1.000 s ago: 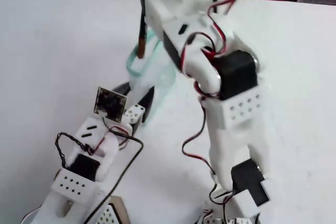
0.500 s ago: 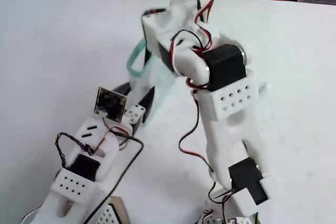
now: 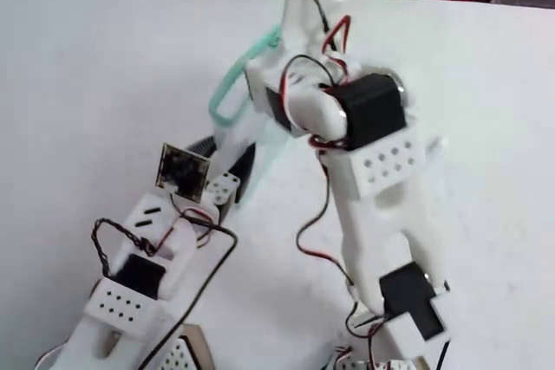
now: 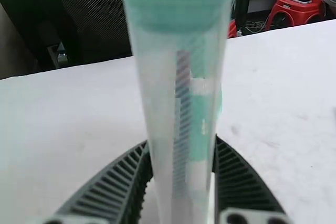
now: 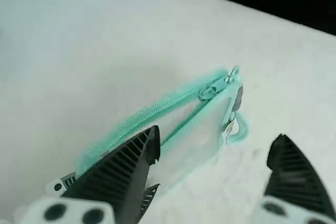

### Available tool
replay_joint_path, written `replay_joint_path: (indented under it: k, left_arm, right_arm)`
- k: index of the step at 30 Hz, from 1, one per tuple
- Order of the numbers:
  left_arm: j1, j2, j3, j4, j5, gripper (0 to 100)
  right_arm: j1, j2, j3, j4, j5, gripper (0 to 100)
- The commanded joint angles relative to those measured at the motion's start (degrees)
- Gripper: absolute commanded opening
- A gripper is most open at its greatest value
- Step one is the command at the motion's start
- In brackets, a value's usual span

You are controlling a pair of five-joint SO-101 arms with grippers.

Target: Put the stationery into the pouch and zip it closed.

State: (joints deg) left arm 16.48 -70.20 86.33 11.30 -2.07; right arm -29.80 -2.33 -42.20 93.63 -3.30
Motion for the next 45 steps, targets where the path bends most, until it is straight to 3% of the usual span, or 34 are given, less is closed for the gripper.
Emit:
replay_joint_path:
  k: [1,5,18,28,32,37,42,45]
  left_arm:
    - [0.04,-0.31,0.00,-0.18,-0.53,18]
    - [0.04,-0.31,0.00,-0.18,-0.53,18]
    - [-0.31,-0.40,0.00,-0.18,-0.53,18]
    - [-0.40,-0.22,0.09,-0.09,-0.53,18]
    - [-0.92,-0.40,0.97,-0.53,-0.53,18]
    - [-0.57,-0.31,1.14,-0.53,-0.53,18]
    - [-0.57,-0.31,1.23,-0.44,-0.53,18]
    - [-0.57,-0.31,1.23,-0.44,-0.53,18]
  right_arm:
    - [0.40,-3.56,-0.26,-3.30,0.62,32.6]
    - [4.88,-3.82,-0.26,-3.91,0.44,30.3]
    - [35.65,-2.86,2.29,0.22,0.26,30.1]
    - [53.23,16.13,17.23,-1.89,2.64,30.1]
    - [54.55,25.36,16.97,-3.65,10.11,30.1]
    - [53.14,31.60,13.45,-5.76,11.08,30.0]
    - [50.15,36.44,7.56,-6.37,3.25,23.0]
    - [47.96,39.34,5.27,-6.02,-2.37,24.1]
